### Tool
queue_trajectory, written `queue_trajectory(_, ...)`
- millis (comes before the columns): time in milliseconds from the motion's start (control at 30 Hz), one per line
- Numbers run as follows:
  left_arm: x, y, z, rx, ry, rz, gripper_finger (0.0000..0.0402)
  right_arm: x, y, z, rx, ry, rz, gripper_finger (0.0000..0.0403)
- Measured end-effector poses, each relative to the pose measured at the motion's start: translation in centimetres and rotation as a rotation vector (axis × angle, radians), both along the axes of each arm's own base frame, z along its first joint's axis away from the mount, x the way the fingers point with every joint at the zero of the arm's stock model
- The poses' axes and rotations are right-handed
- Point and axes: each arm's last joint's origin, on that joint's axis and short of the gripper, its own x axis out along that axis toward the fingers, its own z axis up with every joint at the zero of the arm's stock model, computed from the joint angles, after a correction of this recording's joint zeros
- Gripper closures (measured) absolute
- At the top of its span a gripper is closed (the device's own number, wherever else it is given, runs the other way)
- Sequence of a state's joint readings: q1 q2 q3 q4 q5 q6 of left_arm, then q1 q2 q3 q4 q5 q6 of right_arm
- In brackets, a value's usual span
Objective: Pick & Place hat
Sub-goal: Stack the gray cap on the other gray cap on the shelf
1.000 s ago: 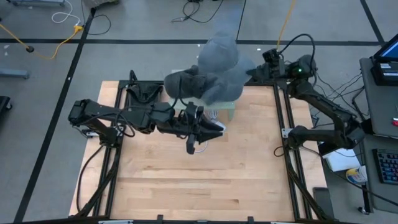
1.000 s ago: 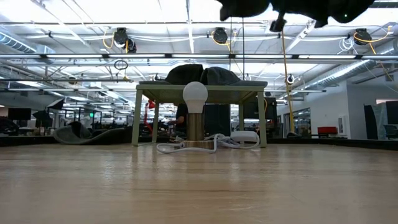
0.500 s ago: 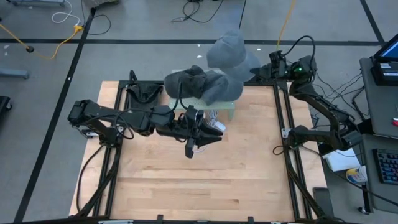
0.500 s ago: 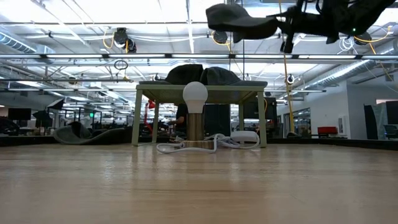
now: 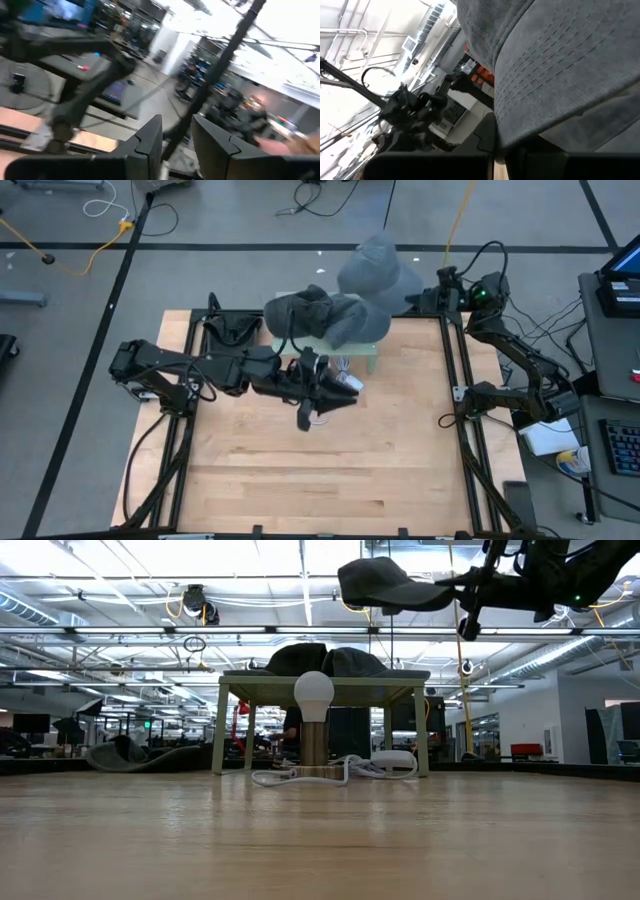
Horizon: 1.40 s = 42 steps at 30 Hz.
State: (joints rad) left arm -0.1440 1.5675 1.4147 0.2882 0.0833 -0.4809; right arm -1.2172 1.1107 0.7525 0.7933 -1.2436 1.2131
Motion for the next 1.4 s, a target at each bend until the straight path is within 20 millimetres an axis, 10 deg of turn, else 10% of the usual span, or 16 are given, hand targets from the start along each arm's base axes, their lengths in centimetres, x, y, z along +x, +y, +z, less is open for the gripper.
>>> queue_trajectory(367, -2.3, 7.5, 1.5, -0.252, 0.091, 0.298, 0.0293, 0.0, 0.1, -0.1, 0.018, 0.01, 0.015, 0.0395)
queue_trajectory(833, -5.1, 17.4, 1.9, -0.523, 0.128, 0.157, 0.027, 1.6, 1.0, -0.2, 0.045, 0.02, 0.1, 0.0395)
queue_trajectory(1400, -7.8, 22.6, 1.0, -0.529, 0.201, 0.199, 0.0204, 3.8, 4.7, 0.9, 0.043, 0.016, 0.273, 0.0394)
